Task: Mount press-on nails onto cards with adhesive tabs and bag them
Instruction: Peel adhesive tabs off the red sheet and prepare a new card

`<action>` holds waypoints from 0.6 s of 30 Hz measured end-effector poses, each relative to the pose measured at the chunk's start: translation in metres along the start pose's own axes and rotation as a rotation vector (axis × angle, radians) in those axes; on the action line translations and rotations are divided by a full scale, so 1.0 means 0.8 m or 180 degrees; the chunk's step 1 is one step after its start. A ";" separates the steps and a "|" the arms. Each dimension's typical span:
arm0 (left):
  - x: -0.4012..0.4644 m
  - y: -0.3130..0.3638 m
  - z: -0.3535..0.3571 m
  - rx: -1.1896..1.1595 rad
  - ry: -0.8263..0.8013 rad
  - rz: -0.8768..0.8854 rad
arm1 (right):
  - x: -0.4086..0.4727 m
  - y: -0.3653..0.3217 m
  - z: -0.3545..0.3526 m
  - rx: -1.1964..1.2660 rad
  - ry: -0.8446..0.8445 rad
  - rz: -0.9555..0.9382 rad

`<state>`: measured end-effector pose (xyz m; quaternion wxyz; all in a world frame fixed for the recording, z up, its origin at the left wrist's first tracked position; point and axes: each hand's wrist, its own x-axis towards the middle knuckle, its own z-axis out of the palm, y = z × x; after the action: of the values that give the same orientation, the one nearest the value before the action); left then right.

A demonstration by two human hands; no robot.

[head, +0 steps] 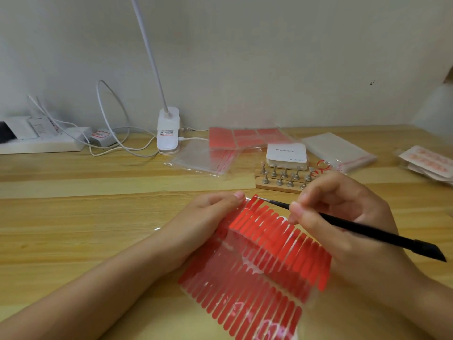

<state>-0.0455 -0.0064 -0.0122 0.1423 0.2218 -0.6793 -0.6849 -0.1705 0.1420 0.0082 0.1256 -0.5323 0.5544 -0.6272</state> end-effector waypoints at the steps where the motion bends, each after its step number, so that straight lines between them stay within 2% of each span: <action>1: 0.000 0.000 0.000 -0.0003 0.0004 0.0004 | 0.000 0.000 -0.001 0.0079 0.0008 0.0034; 8: -0.001 -0.002 0.000 0.0183 0.0070 0.0175 | 0.006 -0.004 -0.004 0.0532 0.0045 0.0120; 12: 0.003 -0.006 -0.004 0.0302 0.0052 0.0087 | 0.010 -0.010 -0.007 0.0769 0.0014 0.0069; 18: -0.001 0.001 0.000 0.0057 0.0189 -0.0044 | 0.018 -0.026 -0.011 0.1188 0.0012 0.0044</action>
<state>-0.0453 -0.0061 -0.0110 0.1557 0.2479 -0.6794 -0.6729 -0.1745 0.1436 0.0344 0.2254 -0.4948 0.4324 -0.7193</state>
